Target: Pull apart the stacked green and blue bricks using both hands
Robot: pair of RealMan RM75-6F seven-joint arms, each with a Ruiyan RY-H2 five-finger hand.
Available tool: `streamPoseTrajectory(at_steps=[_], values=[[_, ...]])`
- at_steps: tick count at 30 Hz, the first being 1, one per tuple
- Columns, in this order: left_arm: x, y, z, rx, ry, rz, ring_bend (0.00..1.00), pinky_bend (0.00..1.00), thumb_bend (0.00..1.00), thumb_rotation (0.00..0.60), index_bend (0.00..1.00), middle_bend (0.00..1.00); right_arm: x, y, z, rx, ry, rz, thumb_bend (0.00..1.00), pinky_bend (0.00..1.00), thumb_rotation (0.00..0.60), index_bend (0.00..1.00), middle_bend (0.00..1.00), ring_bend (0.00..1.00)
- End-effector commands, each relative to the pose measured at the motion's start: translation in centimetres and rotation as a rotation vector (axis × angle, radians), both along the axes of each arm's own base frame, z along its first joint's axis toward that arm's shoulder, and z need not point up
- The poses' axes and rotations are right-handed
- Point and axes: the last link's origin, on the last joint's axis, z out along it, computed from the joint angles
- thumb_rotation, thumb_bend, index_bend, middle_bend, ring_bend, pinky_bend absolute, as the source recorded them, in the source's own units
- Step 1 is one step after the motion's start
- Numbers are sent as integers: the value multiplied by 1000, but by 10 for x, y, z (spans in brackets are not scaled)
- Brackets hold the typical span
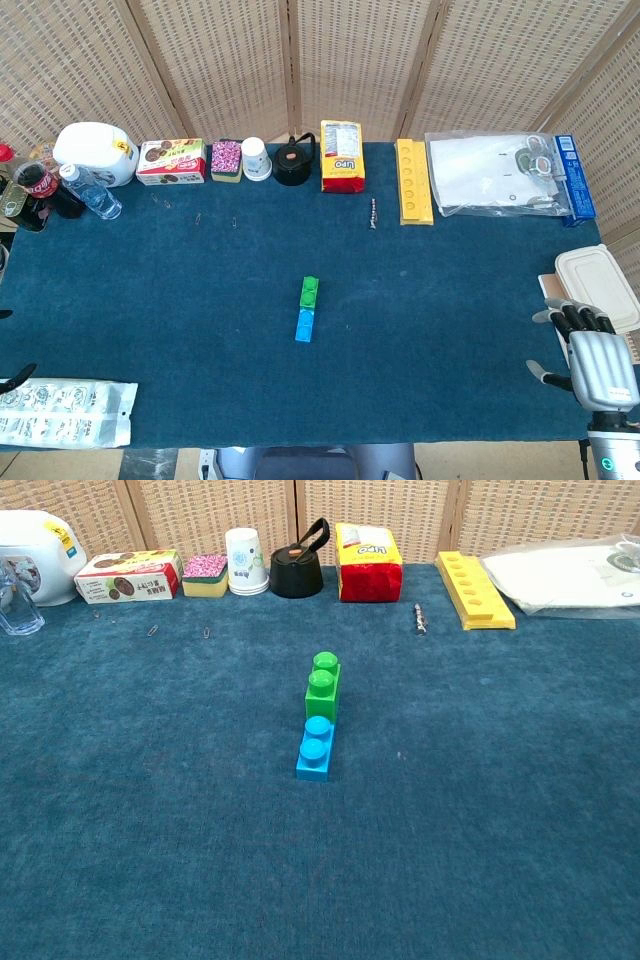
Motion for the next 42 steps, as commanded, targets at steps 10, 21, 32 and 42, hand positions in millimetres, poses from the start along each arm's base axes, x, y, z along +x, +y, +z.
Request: streamPoseTrajectory(at_steps=[10, 21, 32, 42], values=[[3, 1, 0, -11, 3, -15, 44, 212, 182, 532, 274, 181, 0, -1, -3, 9, -22, 5, 20, 188, 600, 375, 268, 230], [8, 2, 5, -17, 3, -24, 43, 212, 181, 530, 274, 181, 18, -23, -12, 98, -120, 129, 41, 296, 600, 372, 276, 251], [12, 1, 10, -27, 21, -7, 44, 212, 182, 528, 274, 181, 87, -97, -29, 290, -253, 436, 70, 325, 600, 345, 282, 269], [14, 3, 8, -41, 44, 19, 44, 212, 182, 530, 274, 181, 147, -149, -56, 427, -177, 633, 81, 324, 600, 319, 284, 269]])
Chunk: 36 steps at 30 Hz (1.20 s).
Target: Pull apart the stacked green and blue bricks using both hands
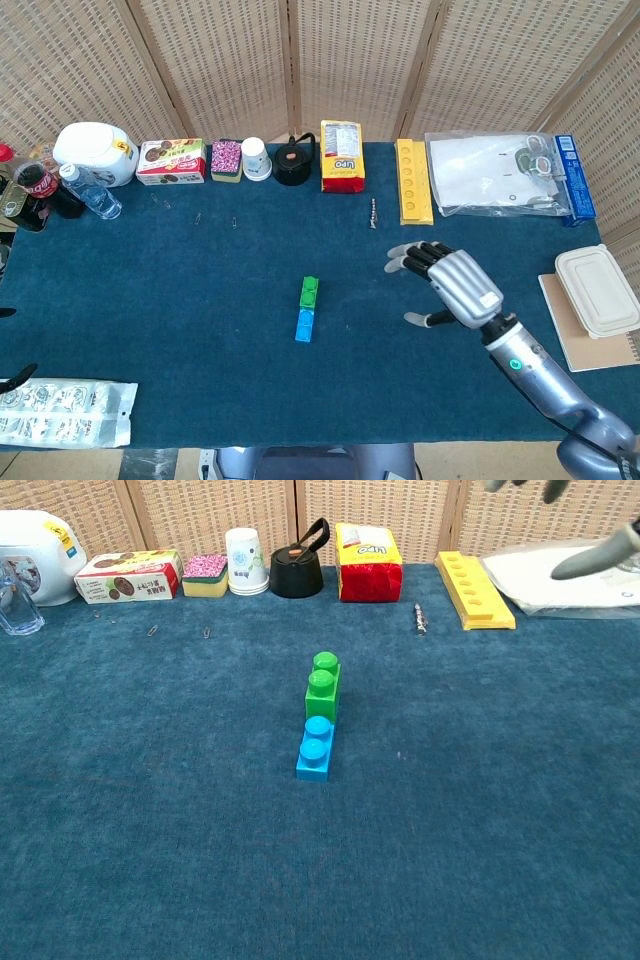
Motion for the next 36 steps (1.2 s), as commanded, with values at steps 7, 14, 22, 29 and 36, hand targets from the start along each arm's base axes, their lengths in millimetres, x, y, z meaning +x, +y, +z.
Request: streamPoseTrajectory(at_steps=[7, 14, 22, 29, 36], values=[[0, 1, 0, -4, 18, 23, 44, 212, 182, 530, 274, 181, 54, -40, -29, 35, 128, 202, 81, 322, 600, 319, 291, 269], [-1, 2, -1, -13, 27, 44, 43, 212, 182, 527, 274, 181, 79, -55, -53, 10, 274, 350, 46, 327, 600, 319, 293, 268], [-3, 0, -3, -24, 19, 59, 44, 212, 183, 529, 274, 181, 93, -65, -82, -3, 442, 463, 4, 317, 600, 319, 295, 263], [-10, -3, -2, -30, 18, 83, 44, 212, 182, 527, 274, 181, 102, -68, -102, -26, 532, 540, 0, 307, 600, 319, 295, 253], [-13, -4, -2, -34, 15, 93, 44, 212, 181, 527, 274, 180, 113, -69, -121, -30, 617, 620, 0, 305, 600, 319, 295, 247]])
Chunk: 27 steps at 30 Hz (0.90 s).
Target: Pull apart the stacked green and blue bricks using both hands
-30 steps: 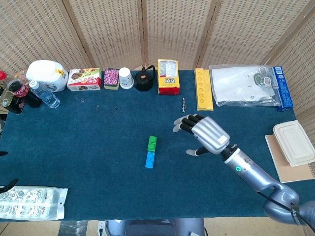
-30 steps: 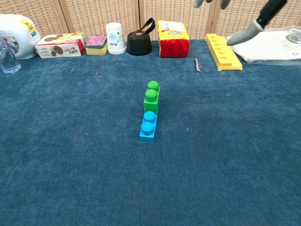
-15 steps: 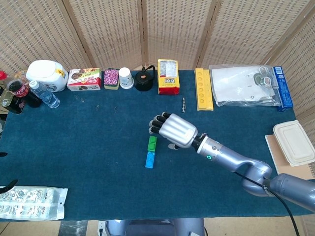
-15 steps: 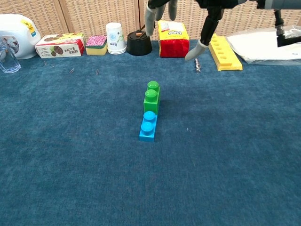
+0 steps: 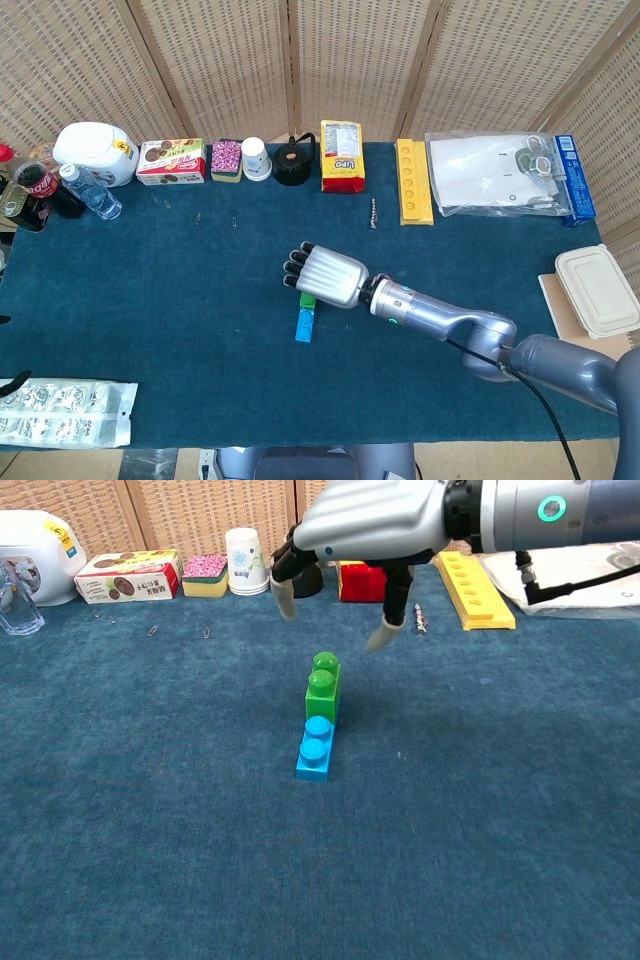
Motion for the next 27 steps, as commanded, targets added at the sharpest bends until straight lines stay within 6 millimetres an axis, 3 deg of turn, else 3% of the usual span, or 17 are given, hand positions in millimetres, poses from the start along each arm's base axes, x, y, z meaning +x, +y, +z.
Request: streamPoseTrajectory(at_steps=[1, 11, 27], values=[[-1, 0, -1, -3, -2, 4, 43, 212, 181, 527, 274, 179, 5, 0, -10, 3, 43, 33, 0, 305, 600, 319, 295, 246], [-4, -4, 2, 4, -4, 15, 44, 212, 181, 529, 274, 173, 19, 0, -35, 16, 125, 96, 0, 289, 600, 319, 294, 238], [-7, -6, 4, 5, -10, 29, 44, 212, 182, 524, 274, 172, 24, -7, -62, 29, 207, 98, 0, 290, 600, 319, 293, 236]])
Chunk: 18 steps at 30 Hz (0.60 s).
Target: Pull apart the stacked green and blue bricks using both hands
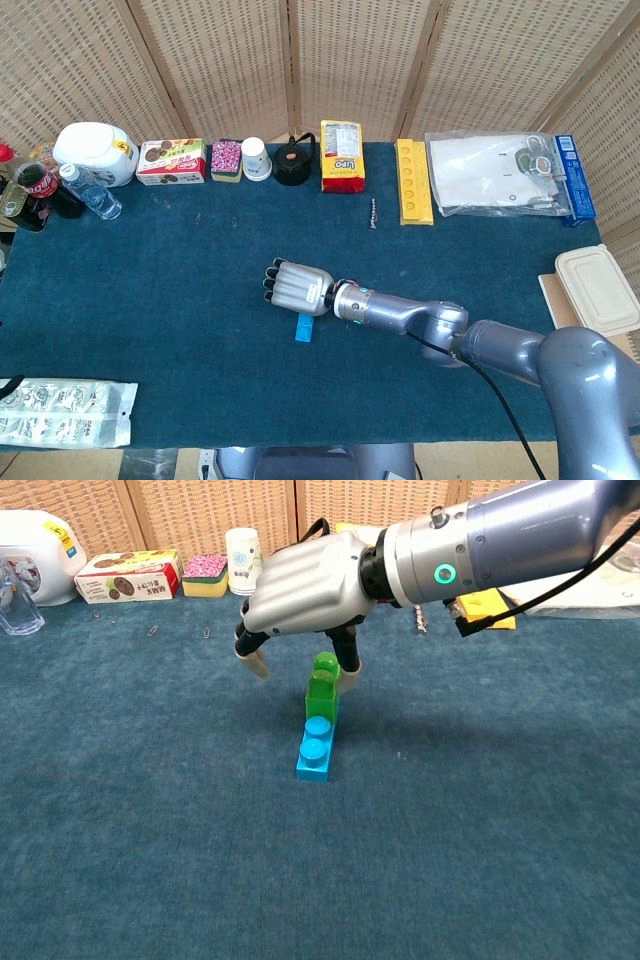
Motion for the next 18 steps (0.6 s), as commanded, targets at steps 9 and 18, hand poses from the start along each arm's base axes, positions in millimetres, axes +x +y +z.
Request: streamPoseTrajectory(at_steps=[9, 18], values=[[-1, 2, -1, 0, -6, 1, 44, 212, 181, 528, 274, 172, -5, -6, -5, -9, 47, -10, 0, 293, 600, 319, 293, 236], [2, 3, -2, -8, -9, -8, 43, 212, 181, 529, 274, 170, -12, -10, -5, -21, 73, -27, 0, 305, 600, 338, 303, 266]])
